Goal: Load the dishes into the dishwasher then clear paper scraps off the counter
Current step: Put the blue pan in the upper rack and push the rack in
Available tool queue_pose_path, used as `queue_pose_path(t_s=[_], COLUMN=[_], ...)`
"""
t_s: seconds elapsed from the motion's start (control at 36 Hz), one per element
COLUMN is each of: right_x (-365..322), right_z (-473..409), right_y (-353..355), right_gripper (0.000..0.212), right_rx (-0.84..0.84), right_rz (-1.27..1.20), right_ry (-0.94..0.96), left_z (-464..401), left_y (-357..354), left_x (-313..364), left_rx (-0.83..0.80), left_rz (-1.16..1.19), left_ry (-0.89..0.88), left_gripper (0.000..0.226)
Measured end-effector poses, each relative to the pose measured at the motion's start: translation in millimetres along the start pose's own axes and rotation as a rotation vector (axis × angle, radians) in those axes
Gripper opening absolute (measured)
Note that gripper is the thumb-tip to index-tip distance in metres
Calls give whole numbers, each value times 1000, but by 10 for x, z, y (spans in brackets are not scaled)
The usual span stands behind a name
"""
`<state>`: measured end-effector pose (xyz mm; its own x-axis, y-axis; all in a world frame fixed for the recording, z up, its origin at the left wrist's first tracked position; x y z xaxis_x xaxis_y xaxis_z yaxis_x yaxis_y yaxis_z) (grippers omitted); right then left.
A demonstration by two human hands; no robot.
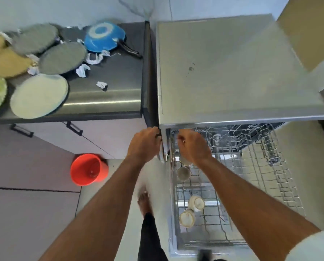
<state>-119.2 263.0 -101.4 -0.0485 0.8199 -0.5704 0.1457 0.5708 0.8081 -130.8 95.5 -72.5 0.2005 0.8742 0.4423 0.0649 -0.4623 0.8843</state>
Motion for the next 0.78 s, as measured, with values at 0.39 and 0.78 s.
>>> queue_pose_path(t_s=[0.39, 0.78], right_x=[-1595, -2843], right_z=[-642, -1440], right_y=[650, 340], right_gripper=[11, 7], right_rx=[95, 225], right_rz=[-116, -30], right_ry=[341, 191], left_z=[-241, -1044], left_y=[1869, 2731], left_x=[-252, -1353], left_rx=[348, 378], left_rz=[-50, 73], left_ry=[122, 26], left_gripper=[18, 16])
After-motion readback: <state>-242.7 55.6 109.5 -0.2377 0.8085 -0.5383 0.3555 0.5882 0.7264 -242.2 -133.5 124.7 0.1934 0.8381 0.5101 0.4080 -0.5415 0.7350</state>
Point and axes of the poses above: each hand's wrist, its own z-axis away from the middle knuckle, its own y-axis out of the back of the hand, x = y × z, the point moved 6 cm from there along -z, towards the middle knuckle, and after that the axes turned 11 degrees about x, right-handed, at the moved point
